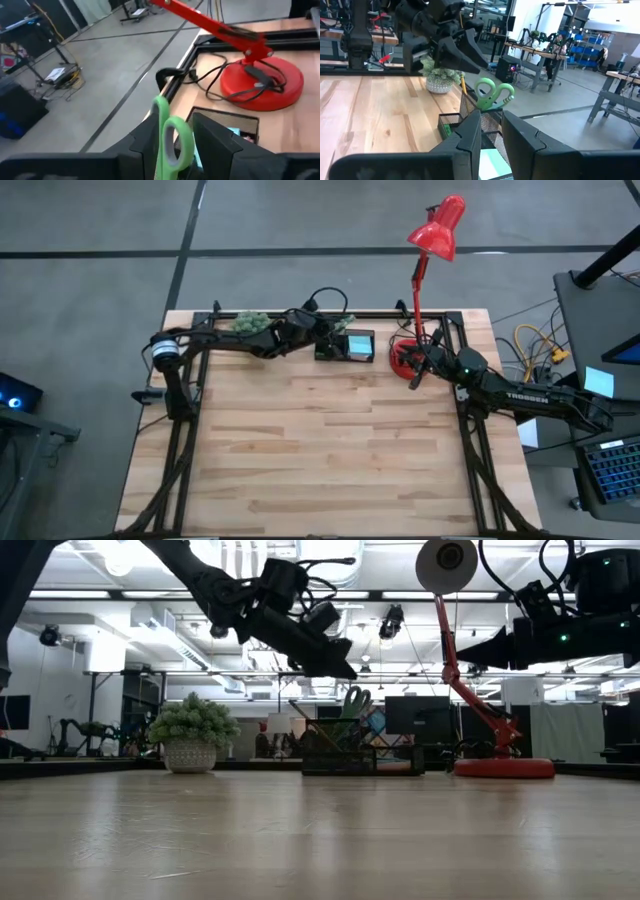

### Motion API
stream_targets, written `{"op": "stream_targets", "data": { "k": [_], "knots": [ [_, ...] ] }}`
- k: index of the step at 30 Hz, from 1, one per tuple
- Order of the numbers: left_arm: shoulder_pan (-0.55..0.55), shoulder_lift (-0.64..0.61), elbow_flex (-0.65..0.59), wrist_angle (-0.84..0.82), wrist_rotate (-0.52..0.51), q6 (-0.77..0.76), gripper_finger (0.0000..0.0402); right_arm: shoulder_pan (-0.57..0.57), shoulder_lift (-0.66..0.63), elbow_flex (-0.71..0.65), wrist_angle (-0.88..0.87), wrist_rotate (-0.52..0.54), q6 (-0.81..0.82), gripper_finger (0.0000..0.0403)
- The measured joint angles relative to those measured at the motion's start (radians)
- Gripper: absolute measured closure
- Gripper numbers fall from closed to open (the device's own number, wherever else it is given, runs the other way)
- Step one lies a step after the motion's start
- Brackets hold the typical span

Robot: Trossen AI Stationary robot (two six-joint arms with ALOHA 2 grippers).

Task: Pick and place office supplies into organizer
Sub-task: Return to Home Position

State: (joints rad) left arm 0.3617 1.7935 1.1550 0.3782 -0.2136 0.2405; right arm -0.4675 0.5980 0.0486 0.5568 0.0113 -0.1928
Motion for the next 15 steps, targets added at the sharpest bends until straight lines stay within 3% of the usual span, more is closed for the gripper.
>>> {"op": "stream_targets", "data": {
  "k": [5,11,15],
  "knots": [
    [-0.004,-0.014,0.000,-0.013,0.108,-0.019,0.0297,0.000,0.000,0.000,0.000,0.000,0.000,0.0335],
    [-0.004,-0.014,0.001,0.013,0.466,-0.174,0.0297,0.000,0.000,0.000,0.001,0.000,-0.001,0.0335],
    [-0.017,-0.020,0.000,0.005,0.533,-0.186,0.0309,0.000,0.000,0.000,0.001,0.000,0.001,0.0335]
  ]
}}
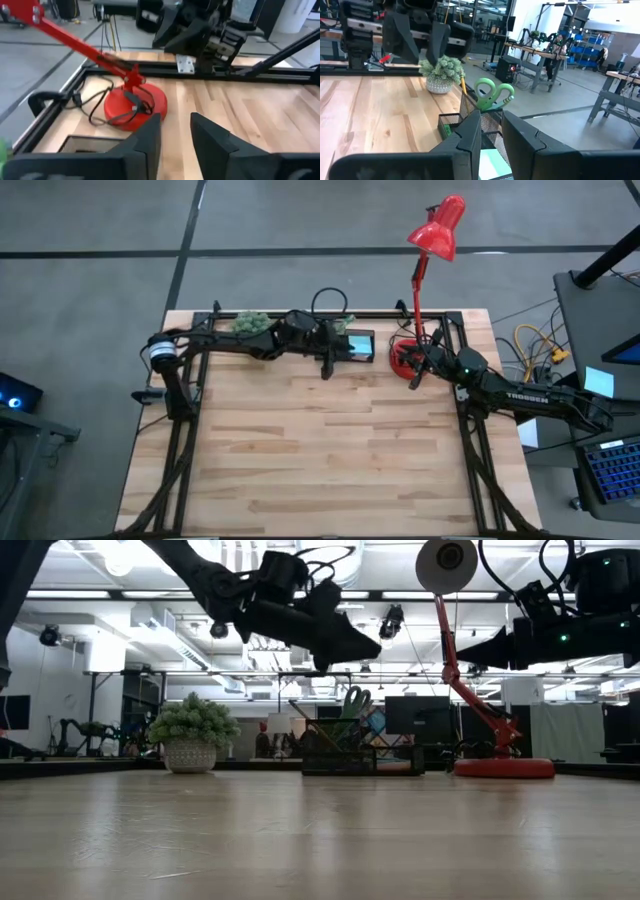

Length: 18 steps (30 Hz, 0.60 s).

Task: Pick and place office supplies into organizer
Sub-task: Return to Home Position

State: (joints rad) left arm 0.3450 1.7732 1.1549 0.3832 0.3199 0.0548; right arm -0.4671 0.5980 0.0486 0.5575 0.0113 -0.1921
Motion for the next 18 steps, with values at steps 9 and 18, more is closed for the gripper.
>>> {"op": "stream_targets", "data": {
  "k": [9,18],
  "knots": [
    [-0.015,-0.010,0.000,0.002,0.001,0.004,0.0395,0.000,0.000,0.000,0.000,0.000,0.000,0.0335],
    [-0.093,-0.089,-0.003,-0.042,0.027,0.063,0.0401,0.000,0.000,0.000,0.000,0.000,0.000,0.0335]
  ]
}}
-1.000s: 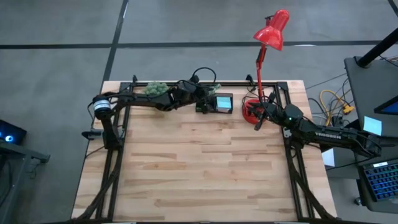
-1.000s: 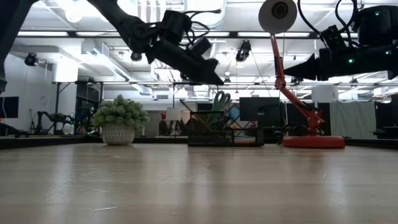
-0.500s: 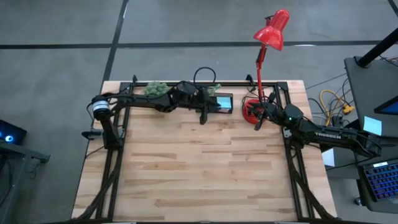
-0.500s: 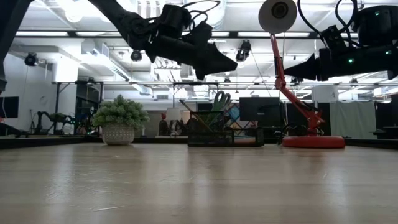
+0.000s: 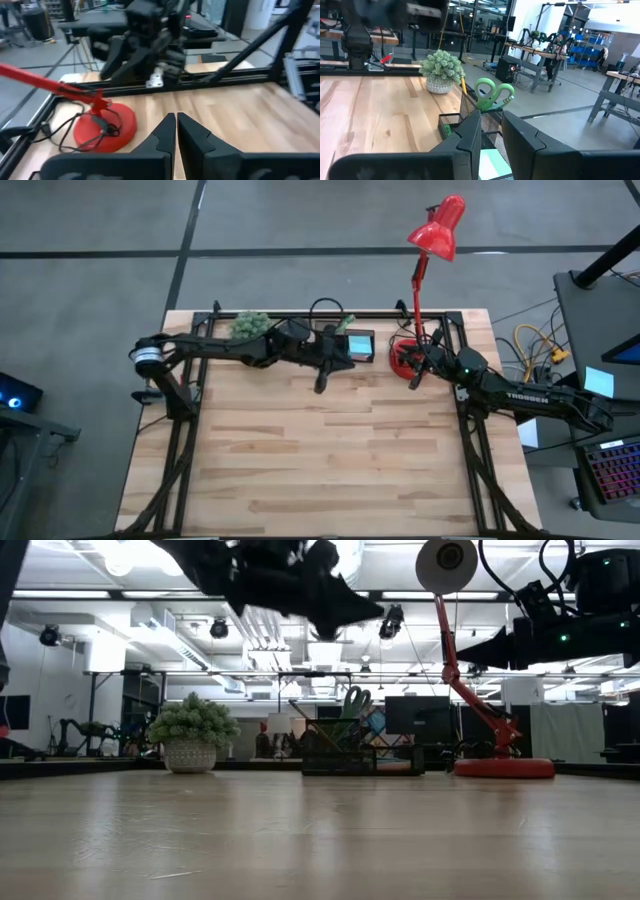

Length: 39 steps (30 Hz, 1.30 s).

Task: Pick and place office supplies into organizer
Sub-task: Return to Home Position

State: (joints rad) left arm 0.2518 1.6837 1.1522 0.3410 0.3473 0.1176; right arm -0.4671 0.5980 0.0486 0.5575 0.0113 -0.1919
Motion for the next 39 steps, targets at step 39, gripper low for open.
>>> {"op": "stream_targets", "data": {
  "k": [39],
  "knots": [
    [-0.136,-1.076,-1.144,0.419,-0.224,-0.084,0.0401,0.000,0.000,0.000,0.000,0.000,0.016,0.0335]
  ]
}}
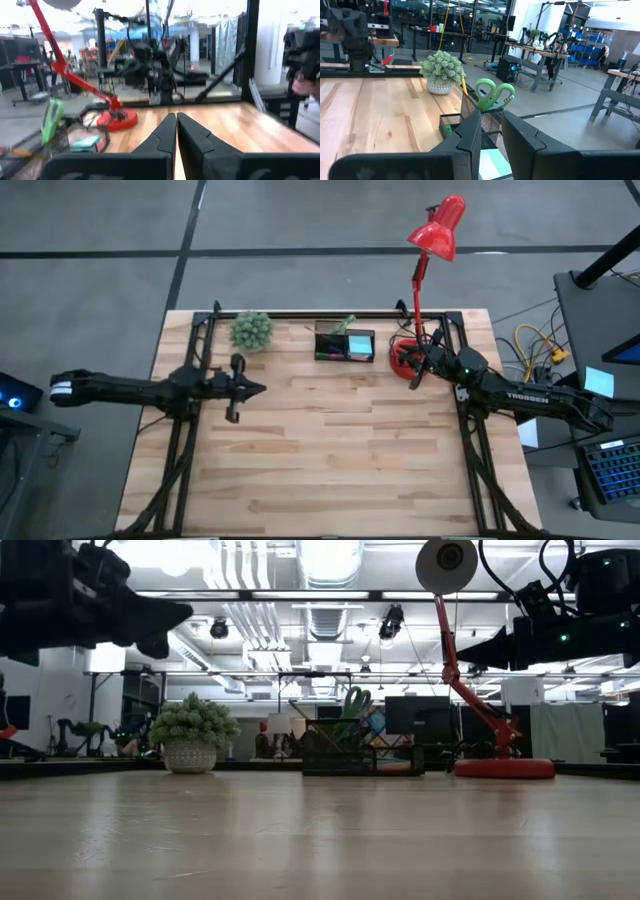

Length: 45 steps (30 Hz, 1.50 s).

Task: Pick and place office supplies into organizer
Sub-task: Return to Home Position

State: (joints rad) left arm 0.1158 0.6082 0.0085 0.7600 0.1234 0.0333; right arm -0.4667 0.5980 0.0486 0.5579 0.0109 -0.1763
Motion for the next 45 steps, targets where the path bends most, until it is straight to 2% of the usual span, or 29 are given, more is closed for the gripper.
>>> {"op": "stream_targets", "data": {
  "k": [5,8,15,24,29,37,41,45],
  "knots": [
    [0.000,-0.077,0.000,-0.056,0.002,-0.002,0.0401,0.000,0.000,0.000,-0.001,0.000,0.000,0.0335],
    [0.000,-0.126,0.000,-0.170,0.001,-0.010,0.0401,0.000,0.000,0.000,0.000,0.000,0.000,0.0335],
    [-0.001,-0.277,-0.001,-0.374,-0.175,-0.047,0.0401,0.000,0.000,0.000,-0.001,0.000,0.000,0.0335],
    [-0.001,-0.415,-0.001,-0.538,-0.195,-0.028,0.0401,0.000,0.000,0.000,-0.006,-0.002,0.001,0.0335],
    [-0.013,-0.466,-0.002,-0.646,-0.303,-0.053,0.0401,0.000,0.000,0.000,-0.008,-0.002,0.009,0.0335],
    [-0.046,-0.523,-0.002,-0.715,-0.297,-0.014,0.0401,0.000,0.000,0.000,-0.008,-0.003,0.025,0.0335],
    [-0.048,-0.554,-0.003,-0.717,-0.297,0.018,0.0401,0.000,0.000,0.000,-0.008,-0.038,0.067,0.0335],
    [-0.048,-0.564,-0.003,-0.720,-0.286,0.017,0.0401,0.000,0.000,0.000,-0.008,-0.177,0.080,0.0335]
  ]
}}
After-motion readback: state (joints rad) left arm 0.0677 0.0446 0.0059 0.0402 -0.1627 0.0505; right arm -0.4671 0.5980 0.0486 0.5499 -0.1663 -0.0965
